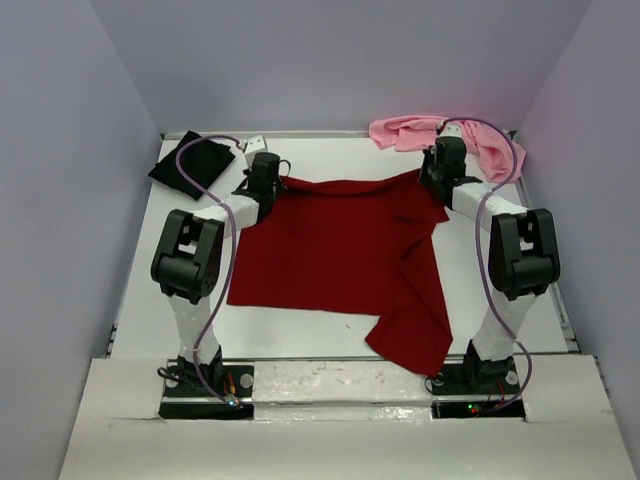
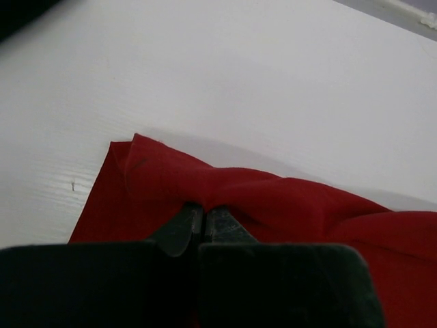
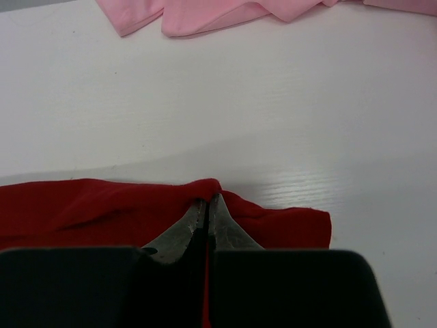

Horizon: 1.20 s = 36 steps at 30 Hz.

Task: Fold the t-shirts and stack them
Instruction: Flatten the tshirt out

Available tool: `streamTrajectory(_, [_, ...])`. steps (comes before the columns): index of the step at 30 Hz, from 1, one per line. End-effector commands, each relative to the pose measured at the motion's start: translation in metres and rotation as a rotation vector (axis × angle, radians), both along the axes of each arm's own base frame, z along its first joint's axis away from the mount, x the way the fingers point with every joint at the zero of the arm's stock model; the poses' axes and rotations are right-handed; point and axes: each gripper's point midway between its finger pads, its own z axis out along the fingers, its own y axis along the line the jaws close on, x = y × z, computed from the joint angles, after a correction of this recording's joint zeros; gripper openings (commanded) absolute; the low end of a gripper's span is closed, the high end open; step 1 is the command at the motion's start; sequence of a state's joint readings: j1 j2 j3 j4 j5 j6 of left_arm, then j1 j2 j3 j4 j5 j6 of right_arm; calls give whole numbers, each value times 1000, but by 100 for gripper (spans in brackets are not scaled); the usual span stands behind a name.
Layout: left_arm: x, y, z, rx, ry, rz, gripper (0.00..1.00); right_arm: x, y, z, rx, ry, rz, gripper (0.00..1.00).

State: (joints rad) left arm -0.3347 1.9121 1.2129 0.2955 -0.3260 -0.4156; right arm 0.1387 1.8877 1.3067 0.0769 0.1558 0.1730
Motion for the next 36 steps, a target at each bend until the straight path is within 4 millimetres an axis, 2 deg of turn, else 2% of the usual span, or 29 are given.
streamTrajectory(1, [21,11,25,23,-79,51,0,20,3,31,7,-105,-3,0])
streamTrajectory(10, [41,24,20,30,-75,83,0,21,0,14,-4,-74,-20,0])
streamTrajectory(17, [56,24,28,26,-74,87,0,17,10,17,49,-74,17,0])
streamTrajectory(27, [52,26,32,34,-76,83,0,1,25,37,100,-66,95,0])
streamTrajectory(36, [43,25,36,14,-70,64,0,-12,42,41,170,4,165,0])
